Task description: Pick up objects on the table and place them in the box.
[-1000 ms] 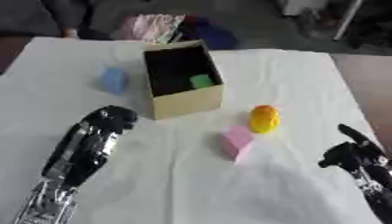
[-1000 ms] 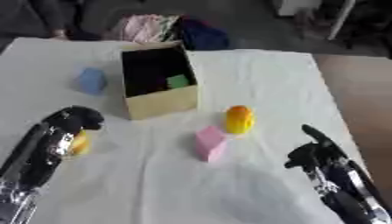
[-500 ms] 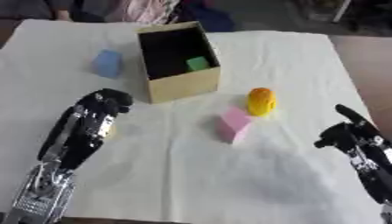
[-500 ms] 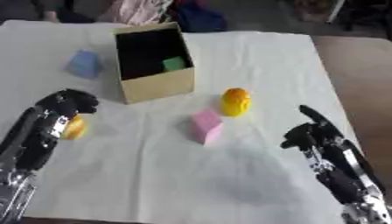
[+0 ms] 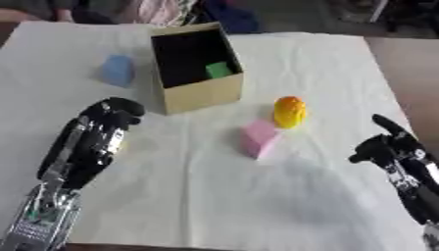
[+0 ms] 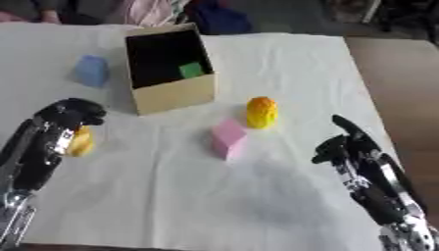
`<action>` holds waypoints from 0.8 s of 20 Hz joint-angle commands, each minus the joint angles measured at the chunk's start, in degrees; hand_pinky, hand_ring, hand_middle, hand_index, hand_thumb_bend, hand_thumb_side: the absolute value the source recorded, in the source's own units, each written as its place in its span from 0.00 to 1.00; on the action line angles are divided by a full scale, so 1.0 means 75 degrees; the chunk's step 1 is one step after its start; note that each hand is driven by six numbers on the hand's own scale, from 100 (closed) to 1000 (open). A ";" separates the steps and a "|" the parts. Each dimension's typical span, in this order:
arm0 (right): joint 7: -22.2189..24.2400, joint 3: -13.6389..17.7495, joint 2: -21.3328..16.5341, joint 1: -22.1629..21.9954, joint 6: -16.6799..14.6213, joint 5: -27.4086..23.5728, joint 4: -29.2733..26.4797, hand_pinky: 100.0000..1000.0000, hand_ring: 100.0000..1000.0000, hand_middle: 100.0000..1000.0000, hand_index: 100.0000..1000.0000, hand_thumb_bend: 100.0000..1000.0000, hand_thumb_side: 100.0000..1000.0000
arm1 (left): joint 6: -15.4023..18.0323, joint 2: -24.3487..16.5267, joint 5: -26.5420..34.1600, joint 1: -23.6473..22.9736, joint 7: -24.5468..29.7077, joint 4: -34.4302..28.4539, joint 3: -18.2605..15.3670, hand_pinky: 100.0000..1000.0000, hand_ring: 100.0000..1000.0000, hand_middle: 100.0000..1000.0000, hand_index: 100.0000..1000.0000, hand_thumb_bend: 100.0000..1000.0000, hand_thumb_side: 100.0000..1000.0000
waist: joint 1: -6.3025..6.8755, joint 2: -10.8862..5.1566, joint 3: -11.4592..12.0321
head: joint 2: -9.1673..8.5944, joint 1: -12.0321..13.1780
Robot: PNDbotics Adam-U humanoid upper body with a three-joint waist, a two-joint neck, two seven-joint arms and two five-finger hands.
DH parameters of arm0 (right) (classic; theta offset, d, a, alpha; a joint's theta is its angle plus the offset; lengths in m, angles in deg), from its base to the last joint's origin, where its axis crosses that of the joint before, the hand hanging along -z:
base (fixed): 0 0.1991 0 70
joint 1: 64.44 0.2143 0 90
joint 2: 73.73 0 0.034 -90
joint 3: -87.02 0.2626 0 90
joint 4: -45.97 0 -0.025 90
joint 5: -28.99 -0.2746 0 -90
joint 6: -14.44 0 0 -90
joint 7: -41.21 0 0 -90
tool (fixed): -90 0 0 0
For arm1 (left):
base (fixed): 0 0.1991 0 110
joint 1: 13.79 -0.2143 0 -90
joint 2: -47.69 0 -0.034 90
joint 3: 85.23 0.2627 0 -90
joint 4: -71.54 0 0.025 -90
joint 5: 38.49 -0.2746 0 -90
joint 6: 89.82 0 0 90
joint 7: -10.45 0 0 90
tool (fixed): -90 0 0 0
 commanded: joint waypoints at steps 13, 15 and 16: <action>0.0094 -0.0010 -0.0212 0.0004 -0.0072 -0.0043 -0.0114 0.62 0.53 0.53 0.96 0.00 0.46 | -0.0605 -0.4726 -0.2287 0.1549 0.0812 0.0177 -0.0695 0.82 0.82 0.79 0.91 0.00 0.16 | 0.0214 -0.0335 -0.0229 | -0.0073 -0.0009; 0.0124 -0.0039 -0.0240 -0.0023 -0.0080 -0.0071 -0.0097 0.62 0.53 0.53 0.96 0.00 0.46 | -0.0558 -0.5143 -0.2721 0.2058 0.1467 0.0888 -0.0430 0.84 0.83 0.81 0.95 0.00 0.17 | 0.0211 -0.0360 -0.0312 | -0.0055 0.0057; 0.0140 -0.0058 -0.0253 -0.0041 -0.0084 -0.0087 -0.0087 0.62 0.53 0.53 0.96 0.00 0.47 | -0.0497 -0.5287 -0.3012 0.2333 0.1791 0.1297 -0.0278 0.85 0.84 0.83 0.97 0.00 0.19 | 0.0208 -0.0377 -0.0357 | -0.0045 0.0090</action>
